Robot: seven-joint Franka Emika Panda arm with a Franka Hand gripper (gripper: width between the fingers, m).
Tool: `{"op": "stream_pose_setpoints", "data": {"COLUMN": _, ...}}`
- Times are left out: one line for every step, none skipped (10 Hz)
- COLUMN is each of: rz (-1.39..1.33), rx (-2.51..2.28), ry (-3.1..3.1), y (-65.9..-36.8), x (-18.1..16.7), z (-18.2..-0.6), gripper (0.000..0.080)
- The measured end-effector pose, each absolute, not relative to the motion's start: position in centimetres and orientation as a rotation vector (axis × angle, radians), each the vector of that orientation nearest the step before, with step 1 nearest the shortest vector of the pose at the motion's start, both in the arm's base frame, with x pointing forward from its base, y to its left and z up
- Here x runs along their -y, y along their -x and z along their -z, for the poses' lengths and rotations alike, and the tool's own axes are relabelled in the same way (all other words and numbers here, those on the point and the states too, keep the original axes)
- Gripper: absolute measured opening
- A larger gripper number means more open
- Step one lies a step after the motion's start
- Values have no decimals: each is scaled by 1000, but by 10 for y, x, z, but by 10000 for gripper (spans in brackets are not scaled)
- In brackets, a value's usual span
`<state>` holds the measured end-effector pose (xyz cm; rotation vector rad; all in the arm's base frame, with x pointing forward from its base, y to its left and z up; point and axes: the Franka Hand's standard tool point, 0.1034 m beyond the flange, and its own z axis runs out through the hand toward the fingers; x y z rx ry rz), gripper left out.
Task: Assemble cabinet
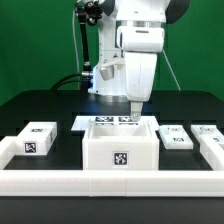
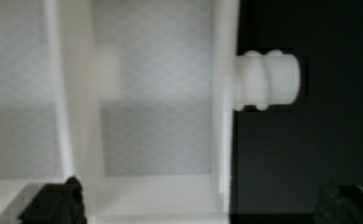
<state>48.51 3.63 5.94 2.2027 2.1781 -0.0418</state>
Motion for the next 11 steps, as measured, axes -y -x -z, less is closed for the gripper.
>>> {"op": "stream_pose_setpoints", "data": {"rz": 44, "rx": -2181, "ry": -2210, "y": -483, "x": -36, "z": -53, "gripper": 650}}
{"op": "stream_pose_setpoints", "data": {"rz": 47, "rx": -2183, "ry": -2218, "y": -480, "x": -37, "z": -46, "gripper": 650}}
{"op": "stream_pose_setpoints", "data": {"rz": 48, "rx": -2185, "ry": -2224, "y": -478, "x": -36, "z": -40, "gripper": 650}}
{"op": "stream_pose_setpoints", "data": {"rz": 56, "rx": -2183, "ry": -2234, "y": -476, "x": -33, "z": -37, "gripper": 650}}
{"op": "stream_pose_setpoints", "data": {"rz": 59, "rx": -2172, "ry": -2252, "y": -475, "x": -34, "z": -32, "gripper": 650}}
{"op": "stream_pose_setpoints", "data": {"rz": 63, "rx": -2168, "ry": -2261, "y": -473, "x": -35, "z": -29, "gripper": 650}}
{"op": "stream_pose_setpoints", "data": {"rz": 64, "rx": -2167, "ry": -2262, "y": -474, "x": -34, "z": -29, "gripper": 622}}
{"op": "stream_pose_setpoints", "data": {"rz": 64, "rx": -2167, "ry": -2262, "y": -473, "x": -34, "z": -29, "gripper": 622}}
{"op": "stream_pose_setpoints", "data": {"rz": 65, "rx": -2167, "ry": -2262, "y": -473, "x": -34, "z": -29, "gripper": 437}}
{"op": "stream_pose_setpoints", "data": {"rz": 65, "rx": -2168, "ry": -2263, "y": -473, "x": -34, "z": -29, "gripper": 254}}
{"op": "stream_pose_setpoints", "data": {"rz": 66, "rx": -2168, "ry": -2263, "y": -473, "x": -34, "z": -29, "gripper": 254}}
